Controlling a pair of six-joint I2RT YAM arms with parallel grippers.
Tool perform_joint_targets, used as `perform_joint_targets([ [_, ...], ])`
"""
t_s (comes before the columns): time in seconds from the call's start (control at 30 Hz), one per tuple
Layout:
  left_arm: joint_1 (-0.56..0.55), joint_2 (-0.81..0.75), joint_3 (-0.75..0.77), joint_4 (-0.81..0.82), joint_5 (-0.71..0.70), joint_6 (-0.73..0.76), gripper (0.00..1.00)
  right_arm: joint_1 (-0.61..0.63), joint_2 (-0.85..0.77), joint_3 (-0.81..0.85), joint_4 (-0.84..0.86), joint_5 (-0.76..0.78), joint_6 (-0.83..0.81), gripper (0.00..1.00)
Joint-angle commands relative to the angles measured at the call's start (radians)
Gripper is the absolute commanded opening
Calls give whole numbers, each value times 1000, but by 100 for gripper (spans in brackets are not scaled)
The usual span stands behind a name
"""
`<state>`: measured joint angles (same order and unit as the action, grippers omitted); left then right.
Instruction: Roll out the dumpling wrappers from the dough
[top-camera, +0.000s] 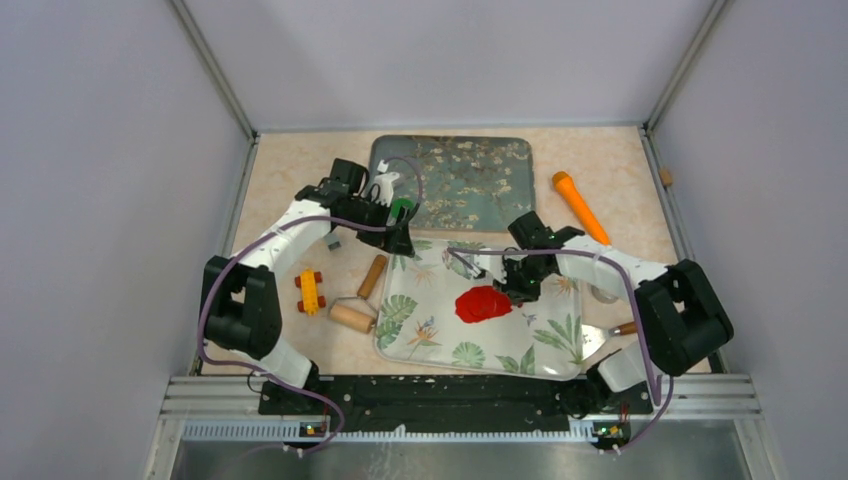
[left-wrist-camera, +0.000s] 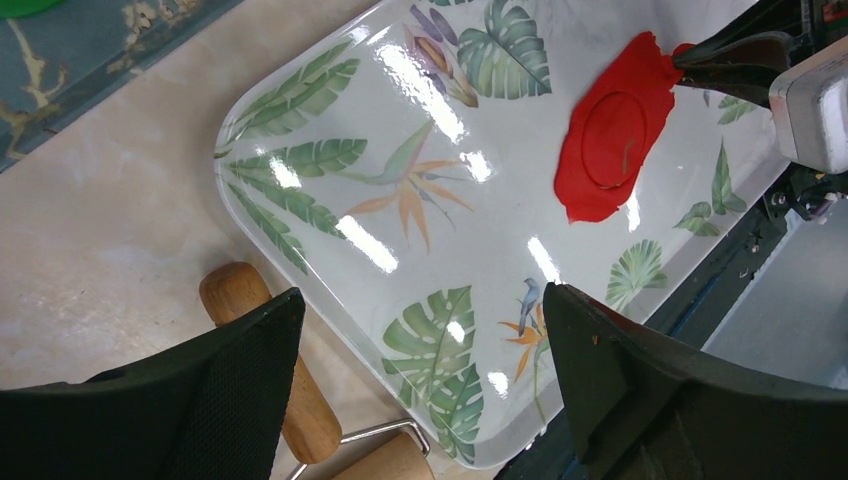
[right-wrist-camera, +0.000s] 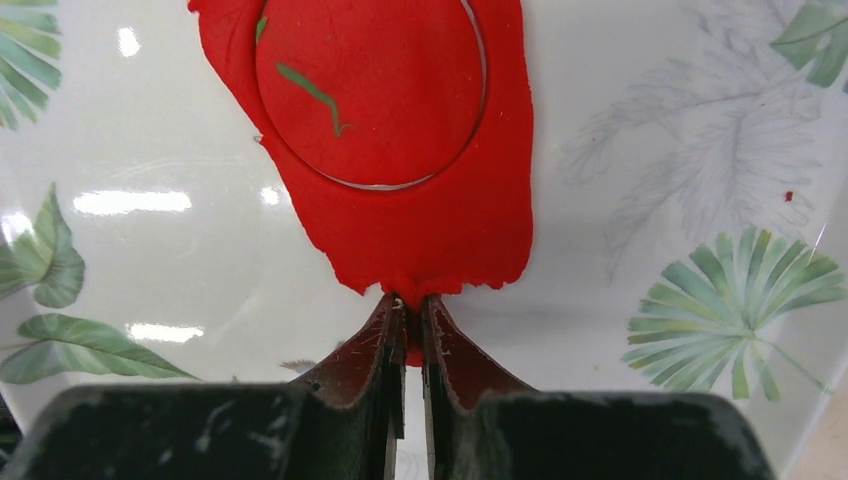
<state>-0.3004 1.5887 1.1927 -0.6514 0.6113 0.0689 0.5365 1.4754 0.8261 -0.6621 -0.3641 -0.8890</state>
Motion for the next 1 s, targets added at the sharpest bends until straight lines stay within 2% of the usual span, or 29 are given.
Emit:
perform_joint_targets([
  [0.0, 6, -16, -10, 19, 44, -5, 92, 27, 9, 113, -75, -107, 51, 9],
  [0.27, 9, -5, 3, -1, 49, 2, 91, 129, 10, 205, -107, -171, 117, 9],
  [0.6, 10, -12, -34, 16, 110, -25, 92, 173, 40, 358, -99, -245, 189, 9],
  [0.97, 58, -47, -34, -23, 72, -34, 91, 275, 120, 471, -71, -226, 142, 10],
])
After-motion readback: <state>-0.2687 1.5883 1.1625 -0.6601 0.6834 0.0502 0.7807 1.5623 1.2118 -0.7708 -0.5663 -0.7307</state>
